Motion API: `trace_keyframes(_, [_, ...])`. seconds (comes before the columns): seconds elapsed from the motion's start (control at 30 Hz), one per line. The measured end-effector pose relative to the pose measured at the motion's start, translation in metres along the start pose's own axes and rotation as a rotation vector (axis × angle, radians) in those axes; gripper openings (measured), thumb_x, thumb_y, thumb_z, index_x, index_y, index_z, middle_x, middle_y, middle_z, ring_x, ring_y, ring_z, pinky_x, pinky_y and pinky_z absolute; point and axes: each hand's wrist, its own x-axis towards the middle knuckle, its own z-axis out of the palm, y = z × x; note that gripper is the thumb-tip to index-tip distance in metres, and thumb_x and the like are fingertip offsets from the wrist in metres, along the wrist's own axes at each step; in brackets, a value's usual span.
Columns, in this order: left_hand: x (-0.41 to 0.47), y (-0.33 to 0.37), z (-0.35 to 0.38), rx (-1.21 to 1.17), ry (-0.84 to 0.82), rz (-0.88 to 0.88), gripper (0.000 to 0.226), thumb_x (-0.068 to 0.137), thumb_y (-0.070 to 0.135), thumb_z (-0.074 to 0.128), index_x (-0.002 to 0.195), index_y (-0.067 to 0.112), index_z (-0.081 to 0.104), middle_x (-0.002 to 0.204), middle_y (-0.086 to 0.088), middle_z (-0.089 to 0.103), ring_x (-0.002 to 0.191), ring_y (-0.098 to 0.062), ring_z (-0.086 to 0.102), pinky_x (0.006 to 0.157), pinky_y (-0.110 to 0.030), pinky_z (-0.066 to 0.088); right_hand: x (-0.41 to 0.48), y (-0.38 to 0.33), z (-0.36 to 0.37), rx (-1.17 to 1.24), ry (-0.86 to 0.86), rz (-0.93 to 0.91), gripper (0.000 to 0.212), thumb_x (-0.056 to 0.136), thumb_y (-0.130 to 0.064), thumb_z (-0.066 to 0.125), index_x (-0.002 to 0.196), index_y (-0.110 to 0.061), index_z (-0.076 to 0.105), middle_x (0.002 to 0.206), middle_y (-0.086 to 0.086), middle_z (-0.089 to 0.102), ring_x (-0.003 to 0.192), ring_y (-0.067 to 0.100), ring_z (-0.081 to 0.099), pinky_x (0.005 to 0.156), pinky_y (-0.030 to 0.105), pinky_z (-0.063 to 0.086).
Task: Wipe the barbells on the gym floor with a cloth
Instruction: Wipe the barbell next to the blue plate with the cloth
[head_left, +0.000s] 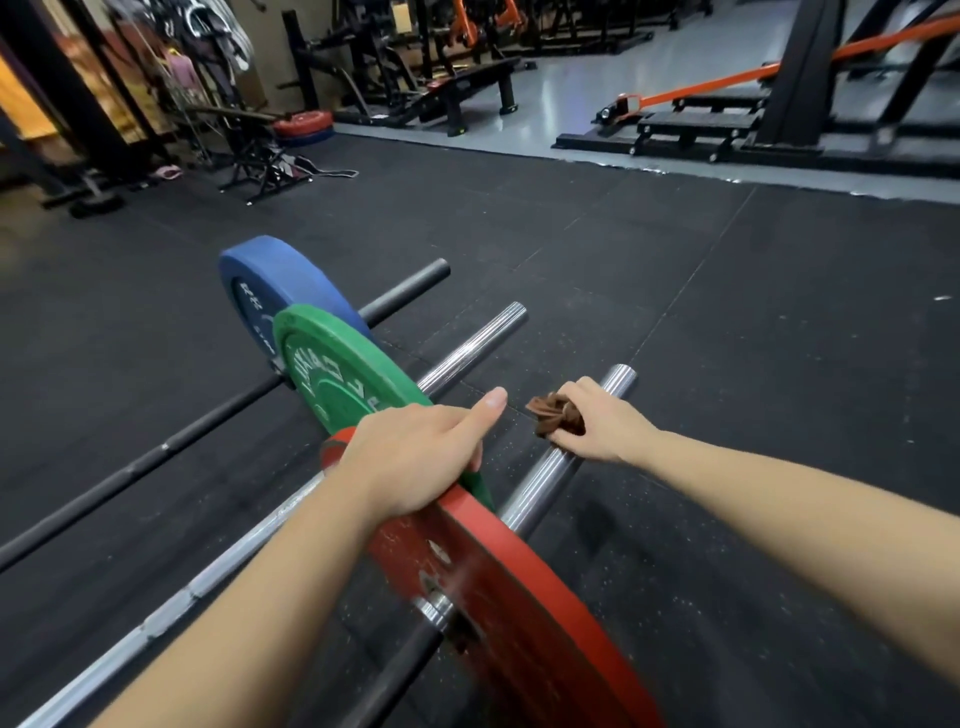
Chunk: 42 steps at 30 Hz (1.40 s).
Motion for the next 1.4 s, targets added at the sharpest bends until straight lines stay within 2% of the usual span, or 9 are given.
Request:
trace_keyframes(0.17, [-0.001, 0.004, 0.003, 0.021, -0.007, 0.005, 0.085, 0.092, 0.082, -0.001, 0.081, 0.030, 0.066, 0.073, 0.010, 0.066, 0.090, -0.013, 0.063, 0.102, -0.041, 0.043, 0.001, 0.021, -0.005, 0.023, -0.038, -0.120, 0.040, 0.091, -0.051, 0.066, 0.120, -0.026, 0.051, 0.107, -0.007, 0.046, 0.093, 0.015, 0.057, 0.086, 0.033, 0.046])
trace_keyframes(0.47, [0.000, 0.006, 0.004, 0.054, 0.023, -0.008, 0.079, 0.093, 0.080, 0.005, 0.081, 0.028, 0.064, 0.069, 0.016, 0.065, 0.089, -0.012, 0.064, 0.099, -0.039, 0.045, 0.047, 0.048, -0.008, 0.057, 0.222, 0.227, 0.035, 0.094, -0.031, 0.063, 0.121, -0.015, 0.048, 0.113, 0.008, 0.045, 0.100, 0.038, 0.060, 0.083, 0.041, 0.048])
trace_keyframes(0.57, [0.001, 0.003, 0.004, 0.068, 0.043, -0.023, 0.069, 0.097, 0.076, 0.014, 0.083, 0.028, 0.062, 0.070, 0.014, 0.064, 0.088, -0.012, 0.063, 0.098, -0.040, 0.046, 0.033, 0.029, 0.001, 0.017, 0.180, 0.167, 0.037, 0.093, -0.033, 0.064, 0.122, -0.016, 0.050, 0.118, 0.007, 0.048, 0.101, 0.033, 0.060, 0.085, 0.041, 0.048])
trace_keyframes(0.73, [0.002, 0.000, 0.002, 0.044, 0.064, -0.024, 0.066, 0.099, 0.074, 0.018, 0.081, 0.028, 0.061, 0.070, 0.010, 0.065, 0.086, -0.013, 0.064, 0.098, -0.041, 0.046, -0.014, -0.014, 0.020, 0.142, 0.146, 0.025, 0.033, 0.092, -0.032, 0.066, 0.120, -0.021, 0.052, 0.112, -0.003, 0.045, 0.090, 0.022, 0.060, 0.073, 0.031, 0.042])
trace_keyframes(0.9, [-0.002, 0.001, 0.003, 0.049, 0.095, -0.016, 0.070, 0.097, 0.076, 0.015, 0.079, 0.026, 0.061, 0.073, 0.008, 0.066, 0.088, -0.015, 0.063, 0.098, -0.042, 0.046, -0.056, -0.048, 0.050, 0.221, 0.058, -0.172, 0.036, 0.086, -0.035, 0.063, 0.120, -0.028, 0.050, 0.114, -0.008, 0.044, 0.097, 0.016, 0.059, 0.084, 0.038, 0.050])
trace_keyframes(1.07, [-0.007, 0.008, 0.004, 0.081, 0.098, -0.011, 0.073, 0.097, 0.076, 0.014, 0.076, 0.022, 0.059, 0.074, 0.007, 0.065, 0.090, -0.022, 0.064, 0.096, -0.041, 0.047, -0.053, -0.039, 0.039, 0.079, -0.023, -0.280, 0.042, 0.091, -0.034, 0.065, 0.129, -0.024, 0.050, 0.117, -0.004, 0.045, 0.099, 0.018, 0.059, 0.086, 0.036, 0.049])
trace_keyframes(1.13, [-0.008, 0.010, 0.003, 0.093, 0.095, -0.017, 0.074, 0.098, 0.075, 0.015, 0.076, 0.021, 0.059, 0.074, 0.007, 0.065, 0.091, -0.023, 0.064, 0.097, -0.041, 0.047, -0.040, -0.021, 0.026, 0.053, 0.012, -0.237, 0.041, 0.092, -0.030, 0.068, 0.129, -0.022, 0.052, 0.115, -0.002, 0.046, 0.100, 0.020, 0.060, 0.087, 0.034, 0.048])
trace_keyframes(1.3, [-0.010, 0.013, 0.003, 0.095, 0.114, -0.017, 0.074, 0.099, 0.074, 0.016, 0.080, 0.018, 0.061, 0.074, 0.006, 0.065, 0.090, -0.021, 0.064, 0.096, -0.040, 0.047, 0.000, 0.031, 0.000, 0.056, 0.190, 0.105, 0.035, 0.096, -0.023, 0.066, 0.128, -0.015, 0.054, 0.122, 0.009, 0.049, 0.111, 0.032, 0.057, 0.092, 0.035, 0.044])
trace_keyframes(1.4, [-0.008, 0.009, 0.004, 0.065, 0.130, -0.026, 0.073, 0.099, 0.074, 0.017, 0.079, 0.019, 0.060, 0.067, 0.008, 0.062, 0.084, -0.016, 0.063, 0.095, -0.039, 0.048, 0.005, 0.026, 0.005, 0.044, 0.199, 0.139, 0.032, 0.094, -0.020, 0.066, 0.123, -0.013, 0.054, 0.120, 0.010, 0.047, 0.106, 0.034, 0.057, 0.091, 0.038, 0.047])
